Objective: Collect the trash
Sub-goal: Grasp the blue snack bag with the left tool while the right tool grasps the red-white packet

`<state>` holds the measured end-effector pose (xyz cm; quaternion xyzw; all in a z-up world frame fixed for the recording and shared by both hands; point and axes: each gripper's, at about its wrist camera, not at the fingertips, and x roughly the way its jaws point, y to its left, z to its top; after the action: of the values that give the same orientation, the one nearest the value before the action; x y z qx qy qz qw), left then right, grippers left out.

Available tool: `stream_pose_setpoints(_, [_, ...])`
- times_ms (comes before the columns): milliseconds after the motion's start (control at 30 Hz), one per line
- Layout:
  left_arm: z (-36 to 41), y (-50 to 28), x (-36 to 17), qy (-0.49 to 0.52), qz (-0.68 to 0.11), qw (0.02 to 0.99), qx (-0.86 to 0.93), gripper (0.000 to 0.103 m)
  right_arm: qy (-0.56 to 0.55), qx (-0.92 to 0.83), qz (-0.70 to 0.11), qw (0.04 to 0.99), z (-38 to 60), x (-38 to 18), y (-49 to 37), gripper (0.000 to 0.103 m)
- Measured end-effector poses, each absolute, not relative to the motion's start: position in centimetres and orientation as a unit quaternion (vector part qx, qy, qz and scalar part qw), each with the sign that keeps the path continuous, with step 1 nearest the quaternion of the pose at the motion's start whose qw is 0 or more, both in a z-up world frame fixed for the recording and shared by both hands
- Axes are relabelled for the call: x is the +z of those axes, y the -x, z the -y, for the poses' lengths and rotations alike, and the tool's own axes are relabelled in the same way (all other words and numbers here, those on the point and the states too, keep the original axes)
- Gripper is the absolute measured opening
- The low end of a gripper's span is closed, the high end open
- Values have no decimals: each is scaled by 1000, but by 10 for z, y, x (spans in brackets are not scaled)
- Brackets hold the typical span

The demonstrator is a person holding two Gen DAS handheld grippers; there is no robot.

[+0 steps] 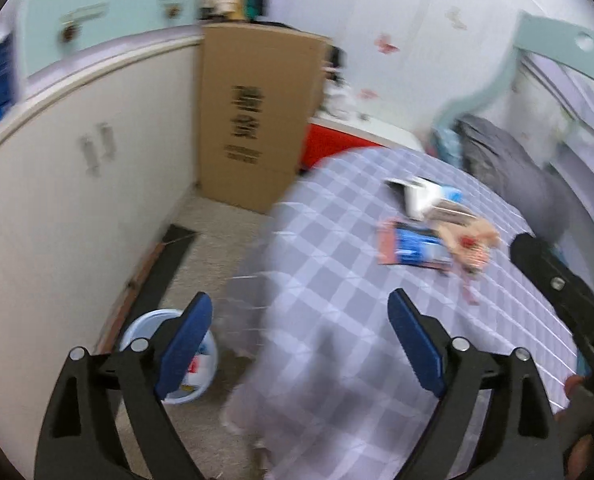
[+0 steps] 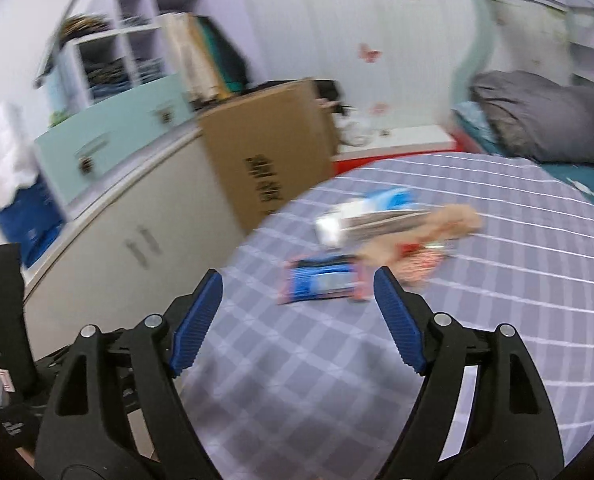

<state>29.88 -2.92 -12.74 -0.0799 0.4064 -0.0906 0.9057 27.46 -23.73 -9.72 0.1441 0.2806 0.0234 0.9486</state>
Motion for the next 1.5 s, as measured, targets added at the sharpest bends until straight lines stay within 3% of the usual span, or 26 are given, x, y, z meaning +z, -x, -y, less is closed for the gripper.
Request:
stream_pose_setpoints(367, [138, -353, -142, -8, -412, 901, -134, 88, -184, -30, -298, 936, 331, -120, -295, 79])
stream_pose_setpoints(767, [155, -389, -168, -31, -461, 882, -92, 88, -210, -39, -324, 922, 358, -139, -321, 80])
stream_pose_setpoints(933, [152, -387, -168, -42, -451, 886, -95, 71, -179, -23, -359, 916, 344, -142, -335, 80])
stream_pose_setpoints(1033, [147, -383, -166, -35, -447, 887, -106, 68, -163, -15, -385, 908, 330, -148, -345, 79])
stream_pose_setpoints(1200, [135, -379, -164, -4, -447, 886, -121, 64, -150, -11, -411, 899, 313, -156, -352, 61])
stream_pose_setpoints(1333, [122, -372, -161, 12, -446, 886, -125, 62, -152, -16, -418, 896, 308, -160, -357, 53])
stream_pose_setpoints(1400, [117, -370, -160, 15, -446, 886, -126, 62, -165, -5, -424, 891, 309, -160, -359, 33])
stream_pose_setpoints(1500, [109, -365, -155, 23, -441, 888, -131, 61, -159, 0, -430, 889, 302, -159, -361, 24])
